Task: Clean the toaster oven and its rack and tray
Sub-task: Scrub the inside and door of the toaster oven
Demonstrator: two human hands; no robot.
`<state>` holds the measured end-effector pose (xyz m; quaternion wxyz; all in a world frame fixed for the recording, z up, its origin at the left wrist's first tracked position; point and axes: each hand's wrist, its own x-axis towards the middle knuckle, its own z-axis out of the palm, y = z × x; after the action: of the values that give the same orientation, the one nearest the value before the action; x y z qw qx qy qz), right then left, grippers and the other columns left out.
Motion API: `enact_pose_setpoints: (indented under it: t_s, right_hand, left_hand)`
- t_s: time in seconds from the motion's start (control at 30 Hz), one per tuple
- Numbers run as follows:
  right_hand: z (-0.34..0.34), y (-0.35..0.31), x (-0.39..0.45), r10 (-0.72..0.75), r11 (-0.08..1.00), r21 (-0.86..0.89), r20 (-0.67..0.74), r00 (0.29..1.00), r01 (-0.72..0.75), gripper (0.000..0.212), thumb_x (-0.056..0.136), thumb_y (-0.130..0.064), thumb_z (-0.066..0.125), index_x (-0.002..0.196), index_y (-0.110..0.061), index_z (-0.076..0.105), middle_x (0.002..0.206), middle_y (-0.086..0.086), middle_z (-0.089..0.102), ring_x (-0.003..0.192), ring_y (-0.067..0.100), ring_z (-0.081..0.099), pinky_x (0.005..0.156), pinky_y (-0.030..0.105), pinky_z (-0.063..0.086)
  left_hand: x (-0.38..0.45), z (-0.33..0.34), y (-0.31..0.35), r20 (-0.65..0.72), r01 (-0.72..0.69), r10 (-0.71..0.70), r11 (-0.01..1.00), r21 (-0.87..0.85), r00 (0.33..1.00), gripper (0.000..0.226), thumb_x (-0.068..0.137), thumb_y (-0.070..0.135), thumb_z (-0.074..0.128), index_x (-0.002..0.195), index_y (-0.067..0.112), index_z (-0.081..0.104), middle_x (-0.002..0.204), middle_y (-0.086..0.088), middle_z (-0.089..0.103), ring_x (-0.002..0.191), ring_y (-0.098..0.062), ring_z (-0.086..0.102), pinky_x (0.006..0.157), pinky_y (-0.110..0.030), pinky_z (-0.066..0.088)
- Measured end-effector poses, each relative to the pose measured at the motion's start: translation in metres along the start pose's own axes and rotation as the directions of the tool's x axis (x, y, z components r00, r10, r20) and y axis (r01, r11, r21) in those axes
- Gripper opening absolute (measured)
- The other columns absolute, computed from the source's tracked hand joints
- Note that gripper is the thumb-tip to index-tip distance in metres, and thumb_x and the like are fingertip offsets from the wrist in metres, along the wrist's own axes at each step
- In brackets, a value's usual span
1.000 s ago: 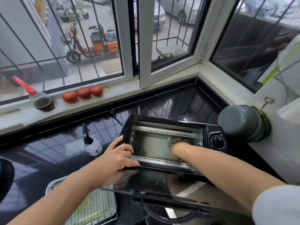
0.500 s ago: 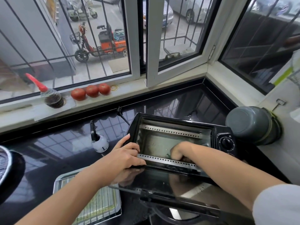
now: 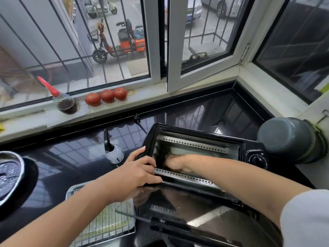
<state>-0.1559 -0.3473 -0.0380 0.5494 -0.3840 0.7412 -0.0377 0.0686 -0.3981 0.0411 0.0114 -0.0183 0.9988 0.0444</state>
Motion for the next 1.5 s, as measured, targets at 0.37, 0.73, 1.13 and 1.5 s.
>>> enact_pose_setpoints:
  t_s: [0.37,0.73,1.13,1.5]
  right_hand:
    - [0.01,-0.004,0.013,-0.013,0.997,-0.074,-0.041,0.999,0.01,0.038,0.102,-0.017,0.042,0.139,-0.013,0.053,0.137,0.006,0.056,0.118,0.025,0.057,0.094,0.038,0.051]
    - [0.004,-0.011,0.011,-0.084,0.96,0.242,-0.233,0.969,0.141,0.051,0.092,-0.005,0.043,0.142,-0.009,0.048,0.136,0.013,0.056,0.125,0.032,0.053,0.106,0.039,0.044]
    - [-0.006,-0.009,-0.014,0.098,0.991,0.054,0.296,0.95,-0.119,0.035,0.098,-0.027,0.052,0.13,-0.012,0.056,0.122,0.009,0.065,0.107,0.026,0.063,0.098,0.047,0.05]
    - [-0.039,0.039,-0.051,0.29,0.886,-0.404,0.097,0.952,-0.228,0.026,0.097,-0.018,0.054,0.12,-0.014,0.064,0.115,0.011,0.059,0.106,0.026,0.056,0.084,0.033,0.041]
  left_hand:
    - [0.004,0.004,-0.004,0.015,0.015,-0.015,1.0,0.02,1.0,0.05,0.092,0.03,0.075,0.128,0.057,0.051,0.093,0.024,0.056,0.131,-0.002,0.042,0.127,-0.049,0.0]
    - [-0.001,0.004,0.005,0.016,0.011,-0.011,1.0,0.008,1.0,0.05,0.092,0.025,0.072,0.128,0.055,0.054,0.093,0.026,0.055,0.134,-0.001,0.038,0.127,-0.049,-0.003]
    - [0.004,-0.002,0.002,-0.028,0.027,-0.03,0.997,-0.073,0.999,0.041,0.096,0.024,0.064,0.126,0.052,0.061,0.09,0.023,0.057,0.13,-0.002,0.041,0.126,-0.042,-0.011]
    - [0.007,-0.003,0.005,-0.155,-0.002,-0.015,0.994,-0.108,0.988,0.029,0.101,0.039,0.047,0.119,0.047,0.069,0.083,0.018,0.058,0.124,-0.003,0.047,0.127,-0.038,-0.007]
